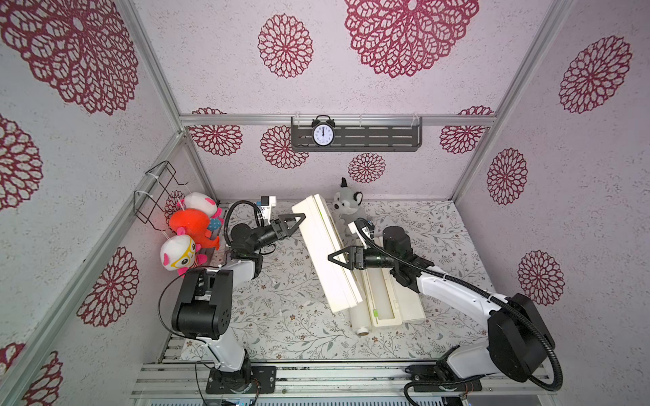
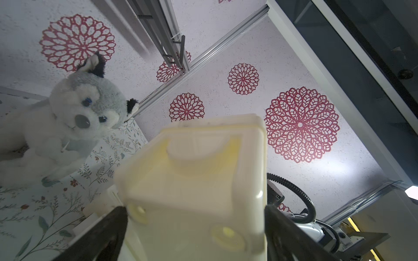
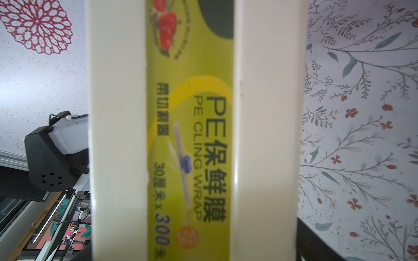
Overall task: Put plastic wrap rolls into dispensers
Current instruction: Open the lid of the plastic wrap cutting box.
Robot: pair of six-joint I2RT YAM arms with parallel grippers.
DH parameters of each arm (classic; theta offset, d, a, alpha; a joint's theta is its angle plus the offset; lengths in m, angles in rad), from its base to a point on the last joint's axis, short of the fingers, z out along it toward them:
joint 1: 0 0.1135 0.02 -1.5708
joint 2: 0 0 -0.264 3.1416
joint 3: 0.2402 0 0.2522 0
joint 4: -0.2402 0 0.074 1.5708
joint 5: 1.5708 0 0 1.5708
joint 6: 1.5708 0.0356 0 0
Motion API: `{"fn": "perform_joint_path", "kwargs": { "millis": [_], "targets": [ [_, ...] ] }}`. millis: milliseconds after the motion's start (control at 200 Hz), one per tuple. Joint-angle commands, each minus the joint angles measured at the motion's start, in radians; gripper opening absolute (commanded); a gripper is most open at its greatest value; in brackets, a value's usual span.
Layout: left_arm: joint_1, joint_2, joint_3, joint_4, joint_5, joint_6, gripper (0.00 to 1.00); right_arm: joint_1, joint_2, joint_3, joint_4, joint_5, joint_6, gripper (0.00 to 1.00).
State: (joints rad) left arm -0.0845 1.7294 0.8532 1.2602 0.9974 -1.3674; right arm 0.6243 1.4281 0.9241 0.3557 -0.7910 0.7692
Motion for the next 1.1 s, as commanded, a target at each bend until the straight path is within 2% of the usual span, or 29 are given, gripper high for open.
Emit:
{"fn": "perform_joint_path", "kwargs": {
  "millis": [0,190,325,405,520,696,866,1096],
  "targets": [
    [-0.015,0.004,0.018,0.086,0.014,-0.059,0.98,0.005,-0.029,0.022,0.118,-0.061,0.021,0.78],
    [-0.026,-0.046,0.007,-0.017,-0.004,0.004,0.98,0.014,-0.003,0.064,0.007,-0.024,-0.035,0.76],
    [-0.031,-0.107,0.017,-0.272,-0.025,0.135,0.98,0.02,0.012,0.092,-0.077,0.013,-0.08,0.75],
    [-0.026,-0.131,0.015,-0.338,-0.044,0.18,0.98,0.022,0.014,0.091,-0.075,0.009,-0.085,0.75],
    [-0.011,-0.124,0.015,-0.284,-0.048,0.146,0.98,0.029,0.017,0.094,-0.061,-0.014,-0.082,0.75],
    [-0.014,-0.063,0.047,-0.109,0.014,0.016,0.98,0.038,0.017,0.102,-0.047,-0.06,-0.076,0.75],
    [-0.044,-0.083,0.05,-0.194,0.027,0.084,0.98,0.04,0.023,0.106,-0.037,-0.076,-0.07,0.75],
    [-0.063,-0.088,0.038,-0.024,0.087,-0.008,0.98,0.04,0.033,0.101,0.048,-0.132,-0.018,0.75]
  ]
}}
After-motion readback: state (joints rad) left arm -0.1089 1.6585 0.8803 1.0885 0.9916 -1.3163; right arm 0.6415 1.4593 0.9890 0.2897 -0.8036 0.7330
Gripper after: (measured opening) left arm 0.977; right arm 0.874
